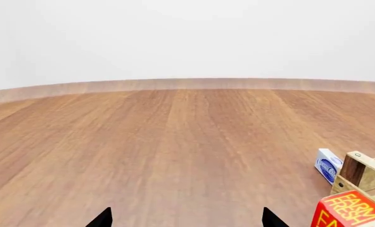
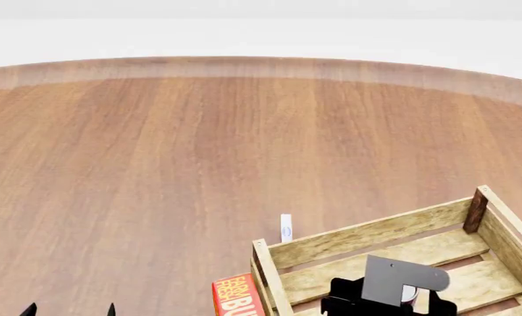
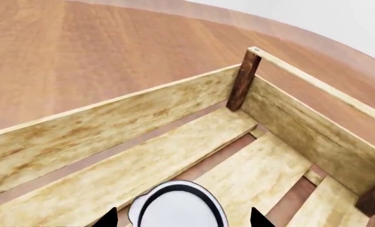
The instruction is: Pick up the tomato sauce, and put it in the wooden tray.
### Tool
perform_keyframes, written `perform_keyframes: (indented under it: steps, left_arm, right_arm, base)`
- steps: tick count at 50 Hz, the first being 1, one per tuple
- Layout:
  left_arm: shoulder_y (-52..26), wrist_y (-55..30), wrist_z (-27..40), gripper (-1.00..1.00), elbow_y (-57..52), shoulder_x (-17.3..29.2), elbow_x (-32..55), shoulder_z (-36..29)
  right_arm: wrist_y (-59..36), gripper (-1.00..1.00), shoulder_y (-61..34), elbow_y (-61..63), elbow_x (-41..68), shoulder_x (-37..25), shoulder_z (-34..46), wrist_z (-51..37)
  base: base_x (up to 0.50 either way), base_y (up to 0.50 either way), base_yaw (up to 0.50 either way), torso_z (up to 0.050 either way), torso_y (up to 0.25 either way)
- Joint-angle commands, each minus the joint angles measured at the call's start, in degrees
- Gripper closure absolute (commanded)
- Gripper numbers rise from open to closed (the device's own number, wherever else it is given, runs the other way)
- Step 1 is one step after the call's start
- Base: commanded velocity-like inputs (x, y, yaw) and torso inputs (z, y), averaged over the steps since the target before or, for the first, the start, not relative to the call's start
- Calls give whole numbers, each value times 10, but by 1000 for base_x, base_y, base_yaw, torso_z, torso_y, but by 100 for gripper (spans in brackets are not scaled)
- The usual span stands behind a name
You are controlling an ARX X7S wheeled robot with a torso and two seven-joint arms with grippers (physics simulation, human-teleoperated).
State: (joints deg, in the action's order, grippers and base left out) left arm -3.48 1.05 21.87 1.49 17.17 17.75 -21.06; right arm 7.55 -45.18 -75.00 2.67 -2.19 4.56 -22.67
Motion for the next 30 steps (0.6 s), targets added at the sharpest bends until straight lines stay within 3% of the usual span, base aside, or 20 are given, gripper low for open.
perform_keyframes:
  steps: [1,30]
  left_arm:
    - [1,11,-8,-100,2,-8,-11,7]
    - [0,13,-5,-100,2,-5,-8,3]
  right_arm:
    - [-2,-100,1,0,-17,8,-15,15]
    - [15,-100,3,0,-16,8,-18,23]
  base:
    - [0,0,0,0,0]
    - [0,0,0,0,0]
